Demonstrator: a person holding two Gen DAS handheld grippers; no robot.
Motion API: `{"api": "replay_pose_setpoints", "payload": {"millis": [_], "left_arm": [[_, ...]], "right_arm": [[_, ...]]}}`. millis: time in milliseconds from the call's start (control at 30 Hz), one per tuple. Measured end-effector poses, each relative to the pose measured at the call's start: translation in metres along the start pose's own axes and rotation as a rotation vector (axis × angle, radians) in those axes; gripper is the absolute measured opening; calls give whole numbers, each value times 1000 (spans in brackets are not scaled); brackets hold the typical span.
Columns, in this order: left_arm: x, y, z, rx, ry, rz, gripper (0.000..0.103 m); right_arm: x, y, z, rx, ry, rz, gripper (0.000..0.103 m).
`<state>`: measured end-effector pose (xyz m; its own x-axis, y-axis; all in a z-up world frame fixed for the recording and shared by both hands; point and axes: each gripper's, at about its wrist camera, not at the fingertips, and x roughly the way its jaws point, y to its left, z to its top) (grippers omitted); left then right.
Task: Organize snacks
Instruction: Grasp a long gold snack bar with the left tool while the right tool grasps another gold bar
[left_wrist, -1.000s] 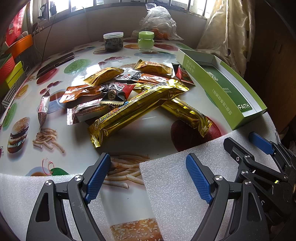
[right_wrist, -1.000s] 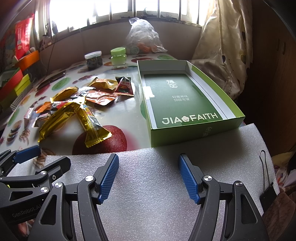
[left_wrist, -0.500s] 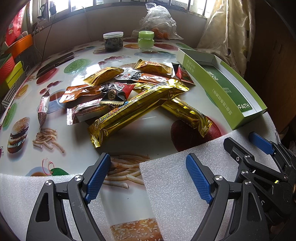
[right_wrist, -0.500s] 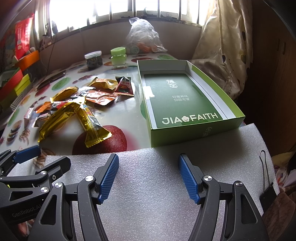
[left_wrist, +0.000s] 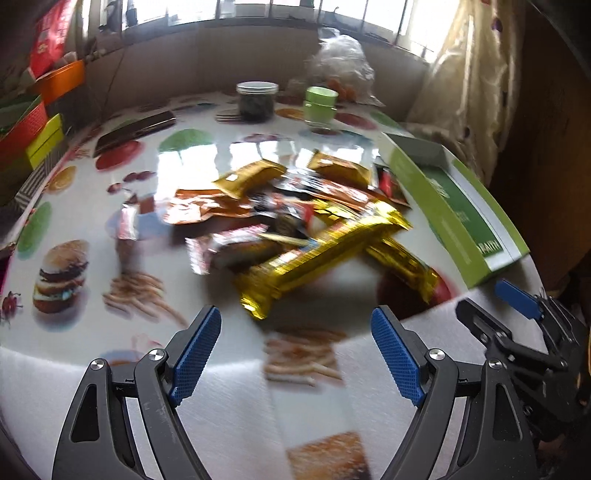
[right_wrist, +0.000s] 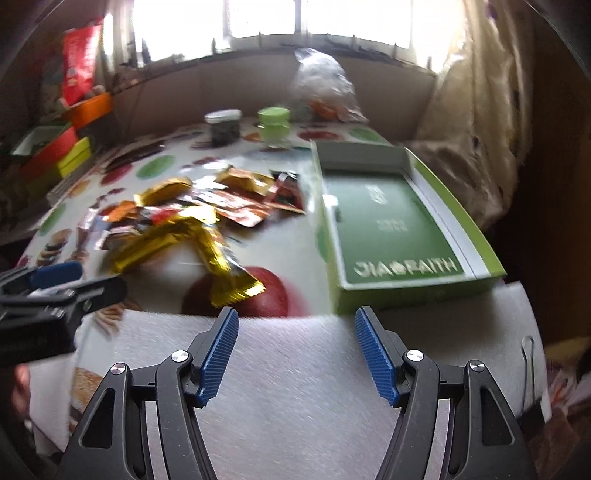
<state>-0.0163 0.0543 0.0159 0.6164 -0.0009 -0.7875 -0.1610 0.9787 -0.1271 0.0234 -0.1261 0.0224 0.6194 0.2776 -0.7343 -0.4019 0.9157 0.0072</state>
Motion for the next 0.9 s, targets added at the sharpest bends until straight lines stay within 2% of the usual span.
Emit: {"api": "replay_pose_setpoints", "payload": {"millis": [133,233,367,467,633,900], "left_arm": [[1,9,13,10,-15,0,84],[8,8,25,56,5,-22,84],[14,2,32,127,23,-33,77],[21,-4,36,186,41,-57,72],[33,-9,43,259,71,-65,72],[43,-7,49,306,81,-68,71]], "right_arm": [[10,8,13,-41,32,31,66],[14,15,22,-70,33,55,66],[19,20,27,-74,49,90,66],[27,23,32,-87,60,96,64],[40,30,39,-130,91,97,62],[59,31,47,-134,133,135,49]]}}
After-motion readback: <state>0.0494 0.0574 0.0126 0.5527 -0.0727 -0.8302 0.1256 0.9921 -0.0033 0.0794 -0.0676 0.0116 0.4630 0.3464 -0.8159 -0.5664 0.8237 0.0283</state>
